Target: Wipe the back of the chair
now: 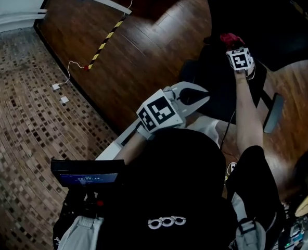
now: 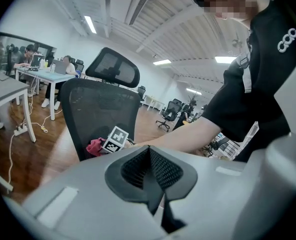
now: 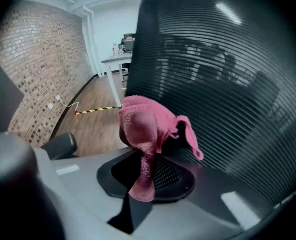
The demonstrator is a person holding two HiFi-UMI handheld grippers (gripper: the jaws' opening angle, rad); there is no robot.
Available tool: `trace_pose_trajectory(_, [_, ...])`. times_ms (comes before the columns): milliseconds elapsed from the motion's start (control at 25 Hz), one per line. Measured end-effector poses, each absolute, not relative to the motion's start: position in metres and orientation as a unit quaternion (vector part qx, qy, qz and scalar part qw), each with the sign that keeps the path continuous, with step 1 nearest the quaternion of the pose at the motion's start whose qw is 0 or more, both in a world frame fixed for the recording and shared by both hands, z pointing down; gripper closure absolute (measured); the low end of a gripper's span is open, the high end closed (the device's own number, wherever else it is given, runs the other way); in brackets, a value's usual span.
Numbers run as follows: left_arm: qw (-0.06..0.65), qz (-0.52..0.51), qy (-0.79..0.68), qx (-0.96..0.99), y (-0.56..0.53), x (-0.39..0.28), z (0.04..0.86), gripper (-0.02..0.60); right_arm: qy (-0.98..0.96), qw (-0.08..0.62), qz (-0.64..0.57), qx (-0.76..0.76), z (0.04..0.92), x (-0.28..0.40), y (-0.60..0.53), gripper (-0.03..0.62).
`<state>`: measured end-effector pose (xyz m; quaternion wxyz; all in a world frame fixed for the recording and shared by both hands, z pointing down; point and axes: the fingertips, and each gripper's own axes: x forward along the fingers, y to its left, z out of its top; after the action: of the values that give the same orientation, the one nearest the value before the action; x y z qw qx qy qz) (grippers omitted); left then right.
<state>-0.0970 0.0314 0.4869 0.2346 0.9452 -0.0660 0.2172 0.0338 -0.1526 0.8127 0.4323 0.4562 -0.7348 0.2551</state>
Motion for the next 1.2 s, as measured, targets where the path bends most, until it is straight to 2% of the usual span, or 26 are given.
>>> trace_pose_trajectory(400, [0.231, 0.224, -0.025, 0.947, 0.051, -0.047, 0.485, 0.606, -0.622, 0.397, 0.338, 0.585, 0.811, 0.232, -0.091, 0.547])
trace_pose_trajectory(760, [0.234, 0.231, 0.008, 0.944, 0.072, -0.004, 0.495, 0.606, -0.521, 0.364, 0.398, 0.661, 0.814, 0.327, -0.050, 0.546])
trace_pose_trajectory(880, [0.234, 0.231, 0.013, 0.944, 0.076, -0.002, 0.497, 0.606, -0.500, 0.338, 0.425, 0.675, 0.822, 0.334, -0.041, 0.546])
trace_pose_trajectory(1000, [0.235, 0.230, 0.016, 0.944, 0.077, -0.011, 0.499, 0.606, -0.518, 0.338, 0.418, 0.665, 0.825, 0.312, -0.050, 0.546])
trace_pose_trajectory(1080, [0.241, 0.229, 0.013, 0.943, 0.081, -0.022, 0.499, 0.606, -0.539, 0.336, 0.415, 0.651, 0.825, 0.282, -0.053, 0.546])
trace_pose_trajectory(1200, [0.243, 0.227, 0.003, 0.943, 0.078, -0.039, 0.496, 0.606, -0.600, 0.285, 0.438, 0.605, 0.827, 0.204, -0.072, 0.546])
